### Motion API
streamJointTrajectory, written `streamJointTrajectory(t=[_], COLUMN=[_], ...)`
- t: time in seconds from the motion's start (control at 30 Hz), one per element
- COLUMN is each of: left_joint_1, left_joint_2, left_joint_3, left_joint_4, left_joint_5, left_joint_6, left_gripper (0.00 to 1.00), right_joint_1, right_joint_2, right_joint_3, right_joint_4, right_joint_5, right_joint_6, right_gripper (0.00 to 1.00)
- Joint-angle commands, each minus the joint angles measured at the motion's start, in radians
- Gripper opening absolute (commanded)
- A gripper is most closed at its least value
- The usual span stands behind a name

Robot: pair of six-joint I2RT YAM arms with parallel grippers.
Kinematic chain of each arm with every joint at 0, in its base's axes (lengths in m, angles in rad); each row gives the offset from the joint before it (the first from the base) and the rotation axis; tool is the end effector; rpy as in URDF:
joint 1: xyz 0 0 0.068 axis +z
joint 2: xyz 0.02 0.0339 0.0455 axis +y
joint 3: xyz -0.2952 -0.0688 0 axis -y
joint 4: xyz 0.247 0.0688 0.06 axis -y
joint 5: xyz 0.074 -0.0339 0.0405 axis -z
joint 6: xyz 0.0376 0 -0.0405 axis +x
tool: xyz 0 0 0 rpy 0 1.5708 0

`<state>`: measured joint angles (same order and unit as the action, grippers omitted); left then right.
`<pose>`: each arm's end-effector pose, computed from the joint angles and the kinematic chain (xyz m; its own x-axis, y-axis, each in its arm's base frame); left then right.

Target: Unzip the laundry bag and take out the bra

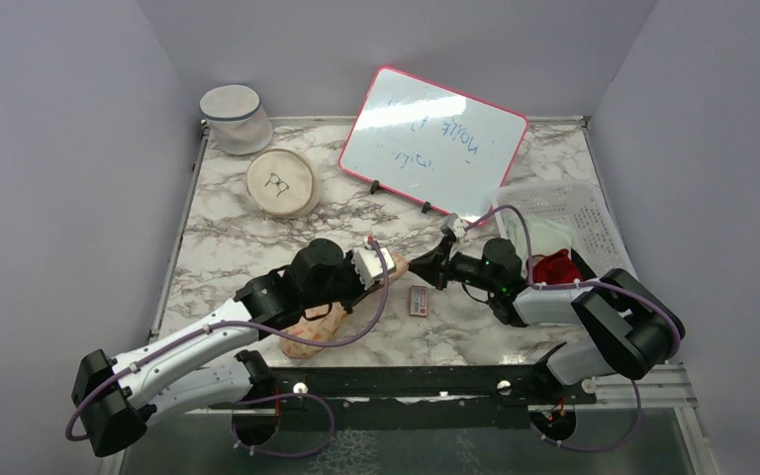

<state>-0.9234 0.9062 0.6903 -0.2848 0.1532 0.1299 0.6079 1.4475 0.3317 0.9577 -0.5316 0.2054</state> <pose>0.1098 -0.1547 0.2982 -0.1745 0.4431 -0.8793 0.8992 0.4355 0.0410 0.1953 0.1591 0.1942 -0.3107 -0.0020 -0.9505 -0.8579 0.4311 0.2795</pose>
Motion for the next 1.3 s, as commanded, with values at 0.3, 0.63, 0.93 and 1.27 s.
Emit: streamJointTrajectory(t=[0.3, 0.63, 0.93, 1.27], left_joint_1=[-0.002, -0.005, -0.008, -0.008], left_joint_2=[0.167, 0.133, 0.073, 0.290], left_joint_3=[0.105, 0.057, 0.109, 0.156], left_joint_4=[0.108, 0.036, -0.009, 0.038], left_joint_5=[-0.123, -0.186, -0.049, -0.287], left_joint_6=[0.367, 0.286, -0.216, -0.740], left_gripper=[0.00, 0.39, 0.68, 0.59], right_joint_1=[-0.006, -0.005, -0.005, -0.005], right_joint_2=[-0.092, -0.076, -0.041, -0.038], right_joint_3=[-0.070, -0.041, 0.000, 0.006], right_joint_4=[0.039, 0.006, 0.002, -0.012], right_joint_5=[0.129, -0.032, -0.122, -0.132], right_joint_6=[0.031, -0.046, -0.042, -0.041], right_gripper=[0.01, 0.01, 0.01, 0.01])
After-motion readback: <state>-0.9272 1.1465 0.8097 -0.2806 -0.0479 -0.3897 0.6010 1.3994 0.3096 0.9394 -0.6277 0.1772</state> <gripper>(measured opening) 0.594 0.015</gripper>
